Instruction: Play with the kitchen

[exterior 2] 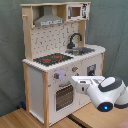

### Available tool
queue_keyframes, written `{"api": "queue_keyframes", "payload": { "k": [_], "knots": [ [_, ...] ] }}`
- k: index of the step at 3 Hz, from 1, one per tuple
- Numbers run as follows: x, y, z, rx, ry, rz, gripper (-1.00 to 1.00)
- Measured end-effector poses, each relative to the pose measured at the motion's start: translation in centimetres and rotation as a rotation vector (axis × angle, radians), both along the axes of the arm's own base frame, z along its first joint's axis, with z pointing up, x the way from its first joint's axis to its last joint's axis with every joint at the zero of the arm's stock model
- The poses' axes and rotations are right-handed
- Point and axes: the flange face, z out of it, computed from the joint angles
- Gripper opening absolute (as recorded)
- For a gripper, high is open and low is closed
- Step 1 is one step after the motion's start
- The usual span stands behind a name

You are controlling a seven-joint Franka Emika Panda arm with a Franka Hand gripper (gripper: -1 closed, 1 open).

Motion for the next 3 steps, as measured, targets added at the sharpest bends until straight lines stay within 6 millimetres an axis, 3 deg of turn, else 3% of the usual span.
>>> {"api": "queue_keyframes", "payload": {
  "k": [3],
  "knots": [
    [1.6,-1.4,-4.7,0.006,-0.099,0.211,1.00]
  ]
}}
